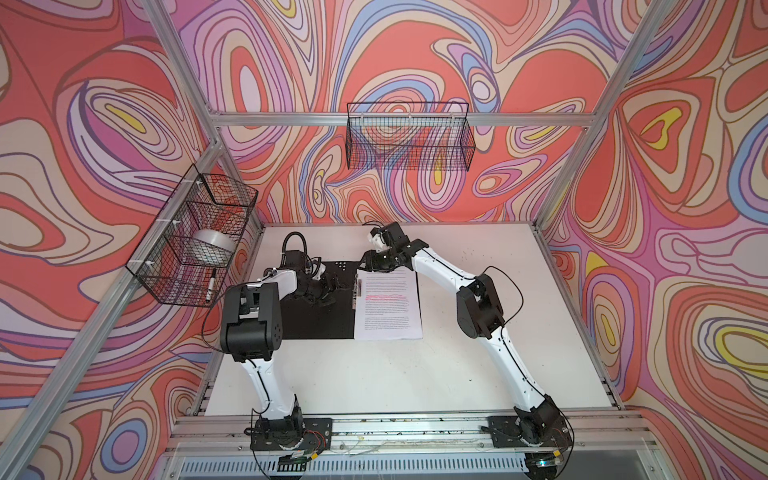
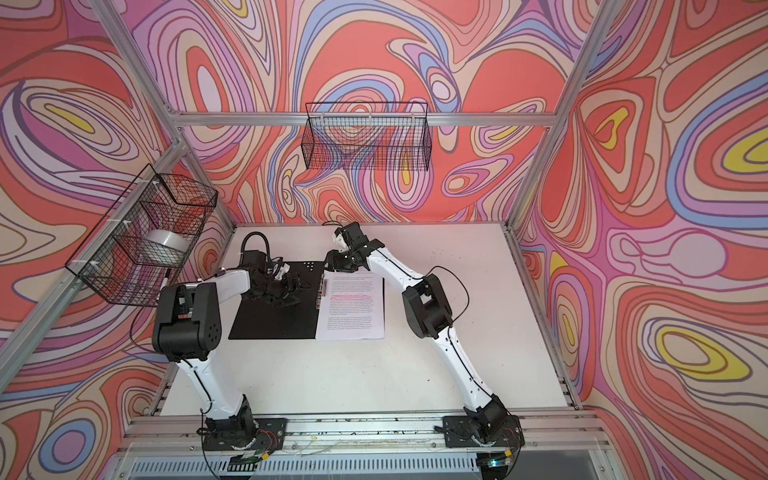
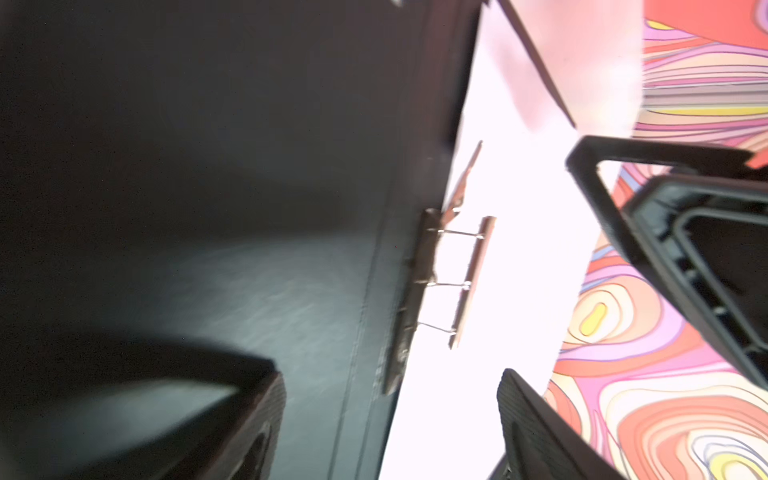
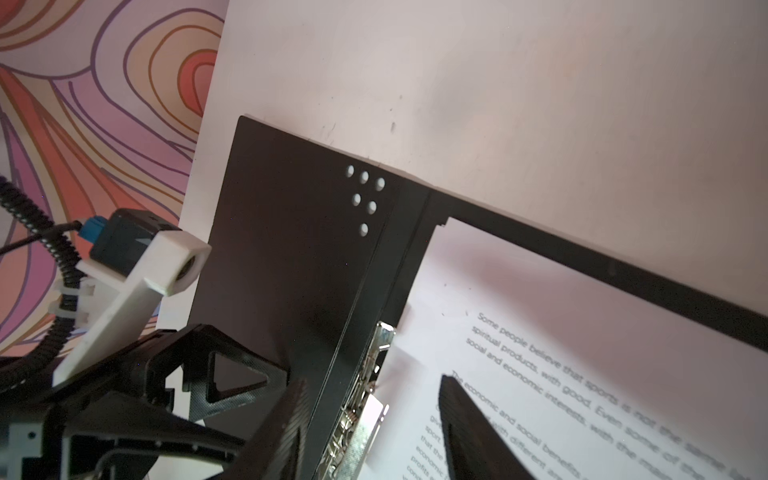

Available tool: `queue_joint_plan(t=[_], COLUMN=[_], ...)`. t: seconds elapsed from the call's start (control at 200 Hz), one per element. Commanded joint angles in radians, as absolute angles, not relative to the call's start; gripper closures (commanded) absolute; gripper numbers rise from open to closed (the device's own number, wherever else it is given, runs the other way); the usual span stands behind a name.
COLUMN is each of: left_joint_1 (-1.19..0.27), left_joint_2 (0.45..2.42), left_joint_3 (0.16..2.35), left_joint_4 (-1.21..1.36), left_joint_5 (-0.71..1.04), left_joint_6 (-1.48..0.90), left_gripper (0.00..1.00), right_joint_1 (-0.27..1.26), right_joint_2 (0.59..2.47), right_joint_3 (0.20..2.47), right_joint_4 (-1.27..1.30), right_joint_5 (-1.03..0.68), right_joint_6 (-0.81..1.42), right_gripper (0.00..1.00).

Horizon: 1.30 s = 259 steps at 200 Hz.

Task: Put the files into the folder

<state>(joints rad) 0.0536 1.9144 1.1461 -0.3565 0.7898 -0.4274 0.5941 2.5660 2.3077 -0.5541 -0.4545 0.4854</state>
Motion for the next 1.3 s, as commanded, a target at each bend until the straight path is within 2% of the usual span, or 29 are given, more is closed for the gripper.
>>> queue_joint_plan(t=[0.0, 0.331, 0.621, 0.796, 0.911, 1.092, 1.292], left_joint_1=[0.016, -0.032, -0.114, -0.124, -0.086, 0.049, 0.091], left_joint_2=[1.965, 2.048, 2.059, 2.018, 1.949, 1.857, 1.846], left_joint_3=[1.123, 1.183, 1.145, 1.134, 1.155, 1.145, 1.112], left_joint_4=[-0.270, -0.212, -0.115, -0.101, -0.249, -0.376, -0.387], left_joint_5=[0.858, 0.870, 0.892, 0.947, 0.967, 0.916, 0.895], left_joint_6=[-0.507, -0.544, -0.619, -0.627, -0.485, -0.349, -0.338], left_gripper=[0.19, 0.18, 0.17, 0.16, 0.15, 0.15, 0.15], right_joint_1=[0.572, 0.560, 0.524, 0.492, 0.482, 0.482, 0.482], right_joint_2=[2.441, 2.338, 2.343, 2.378, 2.430, 2.528, 2.572], right_joint_3=[2.230, 2.181, 2.152, 2.138, 2.166, 2.259, 2.259], right_joint_4=[-0.503, -0.550, -0.559, -0.550, -0.547, -0.592, -0.538], right_joint_5=[-0.419, -0.379, -0.380, -0.446, -0.543, -0.659, -0.747], right_joint_6=[0.516, 0.494, 0.517, 0.520, 0.505, 0.480, 0.499], right_gripper=[0.47, 0.46, 0.46, 0.46, 0.46, 0.46, 0.47])
